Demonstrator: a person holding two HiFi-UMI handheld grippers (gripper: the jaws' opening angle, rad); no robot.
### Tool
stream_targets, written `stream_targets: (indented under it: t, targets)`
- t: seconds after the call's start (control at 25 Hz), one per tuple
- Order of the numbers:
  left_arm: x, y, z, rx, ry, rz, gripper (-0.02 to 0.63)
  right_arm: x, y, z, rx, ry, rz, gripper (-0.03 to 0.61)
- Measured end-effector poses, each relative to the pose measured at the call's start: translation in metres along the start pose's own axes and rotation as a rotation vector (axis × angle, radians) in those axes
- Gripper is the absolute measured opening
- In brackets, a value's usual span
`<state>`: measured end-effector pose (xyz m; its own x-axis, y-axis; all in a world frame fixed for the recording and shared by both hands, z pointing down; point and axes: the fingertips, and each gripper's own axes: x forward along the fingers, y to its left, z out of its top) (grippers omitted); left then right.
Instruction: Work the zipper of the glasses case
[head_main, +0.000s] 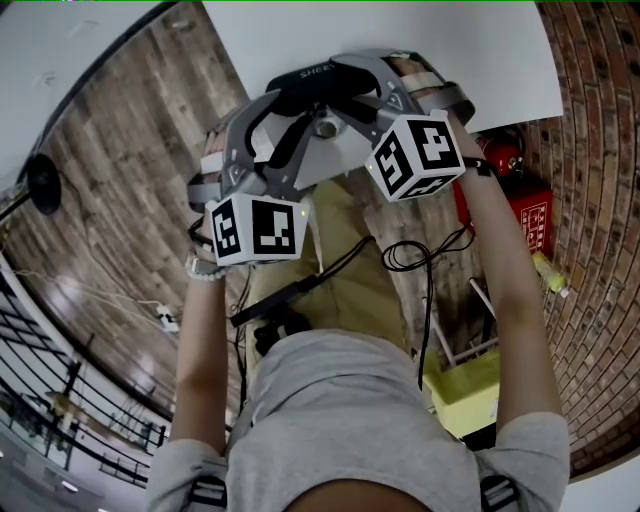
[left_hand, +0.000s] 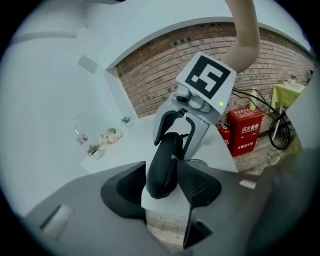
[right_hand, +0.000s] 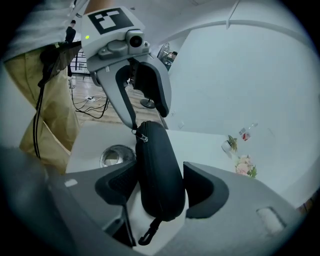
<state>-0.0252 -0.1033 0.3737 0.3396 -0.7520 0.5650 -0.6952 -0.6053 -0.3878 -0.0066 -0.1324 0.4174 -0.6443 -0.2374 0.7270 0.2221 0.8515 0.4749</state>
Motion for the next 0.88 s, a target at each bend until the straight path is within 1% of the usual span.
stream_targets:
  t: [0.08, 0.16, 0.24, 0.36, 0.44, 0.48, 0.64, 0.88]
  targets:
    - [-0.007, 0.001, 0.000, -0.060, 0.007, 0.007, 0.190, 0.000, 0.000, 0.001, 0.004, 0.000, -0.002, 0.284]
    - [-0.009, -0.001, -0.002, -0.147, 0.016, -0.004, 0.170, 0.000, 0.000, 0.001, 0.012, 0.003, -0.005, 0.284]
    - [-0.008, -0.006, -0.004, -0.271, 0.021, -0.036, 0.160, 0.000, -0.001, 0.001, 0.020, 0.007, -0.008, 0.284]
    - [-0.004, -0.012, -0.009, -0.480, 0.032, -0.083, 0.152, 0.001, -0.001, 0.001, 0.026, 0.011, -0.013, 0.284]
    - [0.000, -0.017, -0.009, -0.587, 0.032, -0.118, 0.137, 0.001, -0.001, 0.001, 0.031, 0.010, -0.016, 0.284]
    - [0.001, -0.020, -0.007, -0.629, 0.028, -0.138, 0.127, 0.001, -0.001, 0.001, 0.033, 0.009, -0.017, 0.284]
    - [0.006, -0.032, -0.005, -0.772, 0.017, -0.213, 0.124, 0.001, -0.001, 0.002, 0.035, 0.006, -0.021, 0.284]
    - [0.017, -0.034, -0.009, -0.955, -0.007, -0.261, 0.147, -0.001, -0.001, 0.001, 0.034, 0.001, -0.023, 0.284]
